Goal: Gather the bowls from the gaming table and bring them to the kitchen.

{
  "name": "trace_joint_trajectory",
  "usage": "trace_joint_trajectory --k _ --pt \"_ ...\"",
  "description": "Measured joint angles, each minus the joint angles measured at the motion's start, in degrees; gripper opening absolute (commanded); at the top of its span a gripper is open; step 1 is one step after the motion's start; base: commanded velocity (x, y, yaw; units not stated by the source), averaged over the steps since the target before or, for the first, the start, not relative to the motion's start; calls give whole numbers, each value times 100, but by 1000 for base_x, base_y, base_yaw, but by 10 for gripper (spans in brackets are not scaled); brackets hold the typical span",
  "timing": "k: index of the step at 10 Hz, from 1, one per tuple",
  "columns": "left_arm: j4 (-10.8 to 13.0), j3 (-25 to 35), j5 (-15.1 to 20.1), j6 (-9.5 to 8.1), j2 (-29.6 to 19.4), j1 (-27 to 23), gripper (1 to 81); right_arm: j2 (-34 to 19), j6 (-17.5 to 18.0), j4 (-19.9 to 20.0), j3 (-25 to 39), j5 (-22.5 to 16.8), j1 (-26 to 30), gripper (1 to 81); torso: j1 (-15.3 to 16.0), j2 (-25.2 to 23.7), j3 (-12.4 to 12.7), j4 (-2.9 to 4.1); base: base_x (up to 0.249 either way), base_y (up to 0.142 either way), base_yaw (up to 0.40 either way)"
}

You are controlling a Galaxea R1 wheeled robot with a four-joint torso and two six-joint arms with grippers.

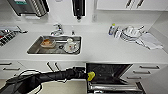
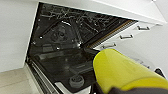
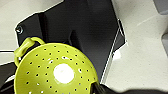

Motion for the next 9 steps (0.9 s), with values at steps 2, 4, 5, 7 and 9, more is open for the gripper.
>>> trace_joint_trajectory --k 2,4,5,7,9 --pt "95 -625 -325 -77 588 -59 10 32 0 0 -1 17 -13 10 2 0 0 0 0 0 0" --pt "122 -1039 -510 -90 1128 -56 10 151 0 0 -1 28 -11 10 2 2 0 0 0 0 0" --pt "144 -1111 -571 -104 1315 -41 10 182 0 0 -9 30 -11 10 2 2 0 0 0 0 0" --pt "166 -1123 -628 -127 1703 -15 10 217 0 0 -50 30 -11 10 2 2 0 0 0 0 0" --pt "210 -1125 -658 -184 2050 -28 811 219 0 0 -72 30 -9 10 2 2 0 0 0 0 0"
